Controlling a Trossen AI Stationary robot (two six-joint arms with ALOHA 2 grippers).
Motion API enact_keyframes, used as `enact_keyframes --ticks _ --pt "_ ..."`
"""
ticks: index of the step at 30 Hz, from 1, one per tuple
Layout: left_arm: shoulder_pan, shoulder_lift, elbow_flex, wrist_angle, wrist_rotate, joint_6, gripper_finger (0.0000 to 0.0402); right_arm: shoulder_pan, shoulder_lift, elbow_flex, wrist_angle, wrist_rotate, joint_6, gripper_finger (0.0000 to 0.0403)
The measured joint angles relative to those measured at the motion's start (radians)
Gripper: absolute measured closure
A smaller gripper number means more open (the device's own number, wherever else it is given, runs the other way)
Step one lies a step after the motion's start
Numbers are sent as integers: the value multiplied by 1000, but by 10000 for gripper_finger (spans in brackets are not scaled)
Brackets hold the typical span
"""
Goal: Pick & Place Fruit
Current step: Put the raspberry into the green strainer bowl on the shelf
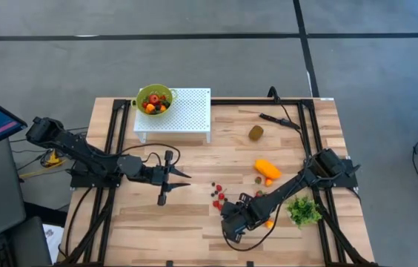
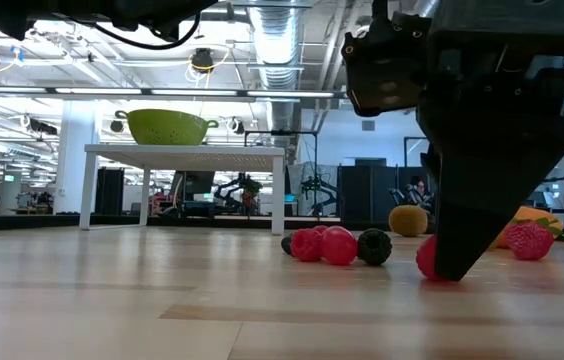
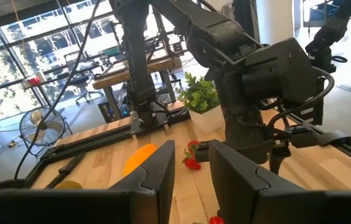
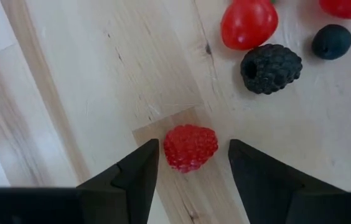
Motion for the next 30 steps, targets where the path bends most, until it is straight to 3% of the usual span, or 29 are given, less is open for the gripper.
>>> enact_keyframes --ticks 22,30 --pt "0 0 0 0 0 0 307 -22 -6 -1 4 3 -9 291" --pt "0 0 0 -33 -1 80 307 -25 -83 -4 35 27 -175 291"
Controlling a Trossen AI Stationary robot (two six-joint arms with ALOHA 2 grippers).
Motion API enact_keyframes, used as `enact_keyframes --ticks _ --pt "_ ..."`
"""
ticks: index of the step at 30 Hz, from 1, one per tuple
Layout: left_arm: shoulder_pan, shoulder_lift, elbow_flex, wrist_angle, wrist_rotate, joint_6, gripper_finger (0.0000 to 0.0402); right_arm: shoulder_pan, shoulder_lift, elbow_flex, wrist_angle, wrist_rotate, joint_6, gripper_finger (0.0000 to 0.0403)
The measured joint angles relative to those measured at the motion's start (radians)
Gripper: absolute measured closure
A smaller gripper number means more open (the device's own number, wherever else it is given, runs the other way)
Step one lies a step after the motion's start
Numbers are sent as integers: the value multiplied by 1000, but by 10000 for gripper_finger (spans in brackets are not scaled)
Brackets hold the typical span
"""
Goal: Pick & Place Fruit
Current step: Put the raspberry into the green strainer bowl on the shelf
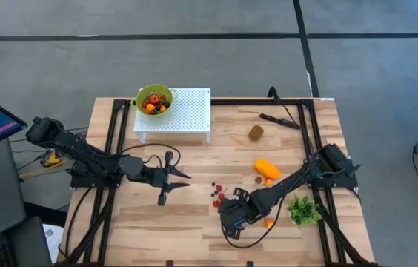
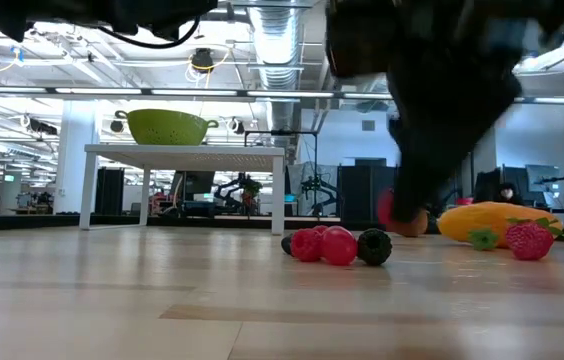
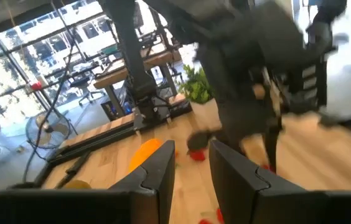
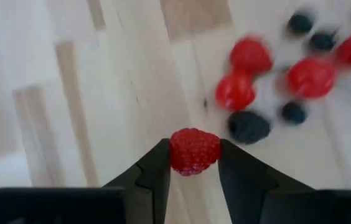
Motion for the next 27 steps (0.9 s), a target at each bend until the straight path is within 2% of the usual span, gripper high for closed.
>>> enact_keyframes --ticks 6,9,12,16,19,21,24,27 --pt "-22 0 0 -13 -4 245 307 -18 -75 1 -4 65 -121 291" --pt "-49 1 0 -12 -60 348 307 -41 -110 2 -1 90 -173 290" --pt "-78 23 0 -11 -186 493 307 -74 -145 2 30 92 -214 290" --pt "-112 79 0 -1 -426 697 307 -121 -184 2 94 81 -282 290" --pt "-123 129 0 30 -563 736 300 -151 -209 2 151 49 -349 290" --pt "-125 157 1 67 -618 743 288 -168 -223 3 173 30 -378 290" --pt "-125 191 1 96 -620 762 258 -187 -233 3 178 28 -403 290" --pt "-125 207 1 162 -541 759 224 -203 -244 3 204 29 -442 290"
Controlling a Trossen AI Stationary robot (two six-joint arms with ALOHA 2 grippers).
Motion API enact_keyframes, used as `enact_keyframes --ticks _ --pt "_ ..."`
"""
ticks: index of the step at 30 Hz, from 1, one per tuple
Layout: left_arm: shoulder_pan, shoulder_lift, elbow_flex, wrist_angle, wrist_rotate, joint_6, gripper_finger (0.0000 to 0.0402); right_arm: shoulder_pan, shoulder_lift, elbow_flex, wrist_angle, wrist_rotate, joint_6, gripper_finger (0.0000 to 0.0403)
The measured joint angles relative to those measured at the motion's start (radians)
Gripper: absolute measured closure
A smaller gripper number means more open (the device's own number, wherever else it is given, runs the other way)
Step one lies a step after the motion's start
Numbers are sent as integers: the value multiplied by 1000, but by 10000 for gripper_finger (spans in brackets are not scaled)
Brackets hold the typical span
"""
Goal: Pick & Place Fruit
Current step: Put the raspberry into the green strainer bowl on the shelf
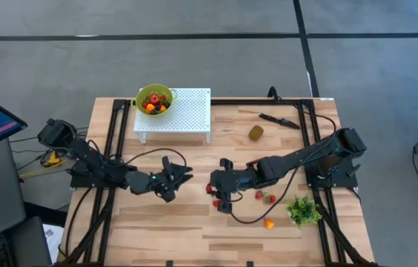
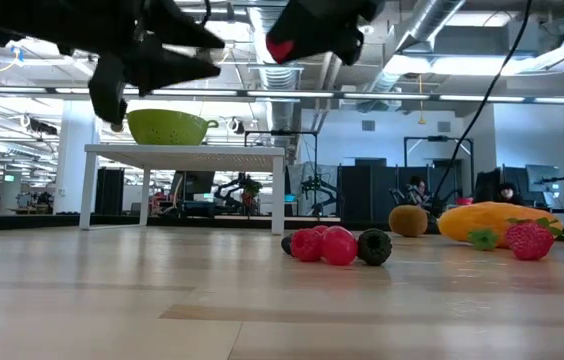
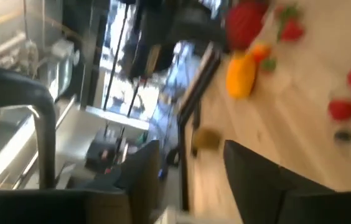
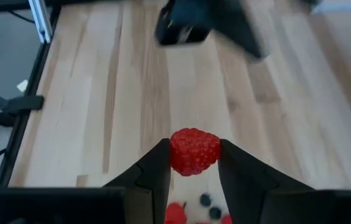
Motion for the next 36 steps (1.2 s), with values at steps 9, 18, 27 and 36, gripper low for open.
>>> enact_keyframes --ticks 9,18,27,36 --pt "20 1 0 164 160 126 189 -52 -2 0 147 -27 -94 290" --pt "40 0 0 195 133 262 213 -97 -2 0 212 -61 -101 290" --pt "38 0 0 196 111 261 218 -108 -31 0 194 -100 -117 290" --pt "66 0 0 213 260 285 221 -120 -56 1 242 -112 -127 290"
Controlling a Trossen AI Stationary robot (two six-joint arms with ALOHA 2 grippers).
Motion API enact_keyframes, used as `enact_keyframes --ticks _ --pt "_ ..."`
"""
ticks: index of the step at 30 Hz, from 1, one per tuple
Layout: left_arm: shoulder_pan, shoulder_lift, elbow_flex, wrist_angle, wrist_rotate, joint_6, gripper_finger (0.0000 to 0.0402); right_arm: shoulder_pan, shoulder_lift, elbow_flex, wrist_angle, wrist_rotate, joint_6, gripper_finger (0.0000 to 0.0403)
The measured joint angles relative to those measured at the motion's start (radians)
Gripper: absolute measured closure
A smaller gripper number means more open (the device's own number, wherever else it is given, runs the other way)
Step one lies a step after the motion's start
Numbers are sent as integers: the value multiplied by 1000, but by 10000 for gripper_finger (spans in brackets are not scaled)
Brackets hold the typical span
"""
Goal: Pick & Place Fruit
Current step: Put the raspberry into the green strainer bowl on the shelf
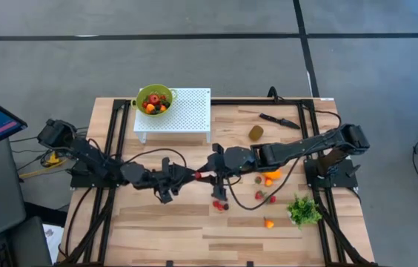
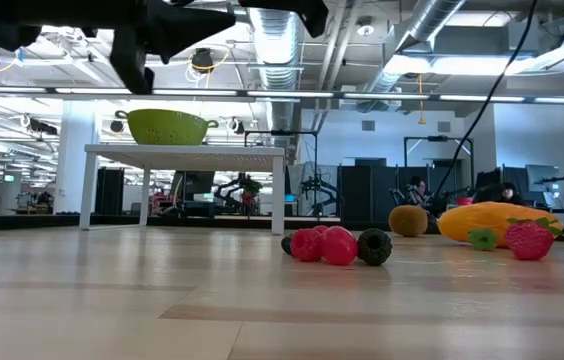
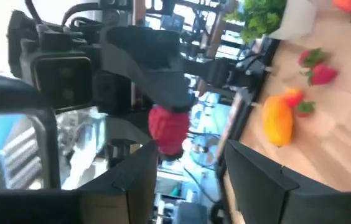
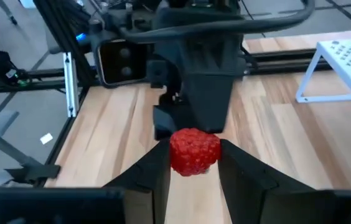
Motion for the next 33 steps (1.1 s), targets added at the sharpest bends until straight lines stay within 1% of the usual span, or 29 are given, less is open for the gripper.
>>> enact_keyframes --ticks 4,9,15,23,27,33 --pt "39 0 0 42 30 50 226 -15 1 0 10 1 0 290" --pt "68 0 0 58 100 57 229 -31 1 0 33 0 -17 290" --pt "92 0 0 101 104 57 230 -41 1 0 36 -19 -16 290" --pt "105 0 0 104 103 57 233 -40 1 0 37 -20 -19 290" --pt "105 0 0 104 105 56 255 -40 1 0 39 -20 -23 290" --pt "104 0 0 102 151 55 292 -48 1 0 44 -23 -23 290"
